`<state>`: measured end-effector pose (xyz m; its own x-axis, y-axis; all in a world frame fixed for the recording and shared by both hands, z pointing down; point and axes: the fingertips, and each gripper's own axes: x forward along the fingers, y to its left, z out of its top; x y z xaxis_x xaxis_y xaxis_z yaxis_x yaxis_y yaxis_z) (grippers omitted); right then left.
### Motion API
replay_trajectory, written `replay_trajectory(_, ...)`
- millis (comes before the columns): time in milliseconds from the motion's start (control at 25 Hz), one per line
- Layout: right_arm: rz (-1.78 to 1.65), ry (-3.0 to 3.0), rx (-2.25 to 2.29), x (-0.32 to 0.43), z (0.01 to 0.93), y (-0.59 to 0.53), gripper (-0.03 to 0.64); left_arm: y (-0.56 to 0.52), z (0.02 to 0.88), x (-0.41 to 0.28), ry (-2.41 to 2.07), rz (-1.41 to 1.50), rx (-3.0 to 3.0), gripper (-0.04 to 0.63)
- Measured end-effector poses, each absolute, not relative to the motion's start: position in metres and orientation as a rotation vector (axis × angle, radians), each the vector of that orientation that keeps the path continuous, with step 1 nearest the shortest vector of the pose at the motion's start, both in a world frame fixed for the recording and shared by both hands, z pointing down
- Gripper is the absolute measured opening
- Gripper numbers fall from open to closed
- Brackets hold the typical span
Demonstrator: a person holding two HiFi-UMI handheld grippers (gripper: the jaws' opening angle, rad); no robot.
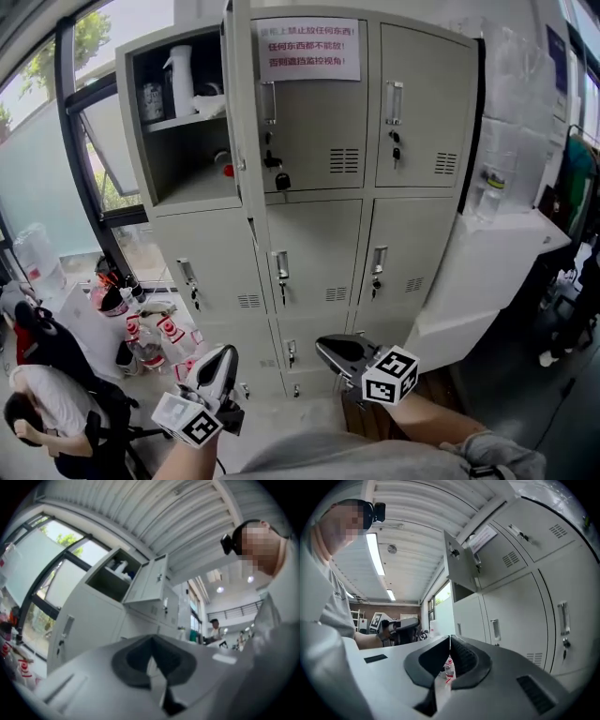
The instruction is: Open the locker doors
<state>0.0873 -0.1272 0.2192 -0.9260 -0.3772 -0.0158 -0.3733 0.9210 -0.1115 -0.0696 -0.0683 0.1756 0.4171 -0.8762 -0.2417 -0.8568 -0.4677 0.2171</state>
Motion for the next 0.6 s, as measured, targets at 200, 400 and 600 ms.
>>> replay_trajectory(200, -0.194, 3.059, -0.64, 0.067, 0.233, -0.114, 0.012, -0.065, 0.198, -0.081, -1.449, -0.486, 2.617, 0.003)
replay_trajectory(400, -0.2, 3.027, -0.792, 0.054, 0.24, -0.117, 0.012, -0.064, 0.211, -0.109, -1.4, -0.452, 2.629, 0.005)
replay_trajectory(600, -0.26, 2.941, -1.074, 0.072, 0.264, -0.141, 0.014, -0.071, 0.241, -0.131, -1.313, -0.385, 2.612, 0.005)
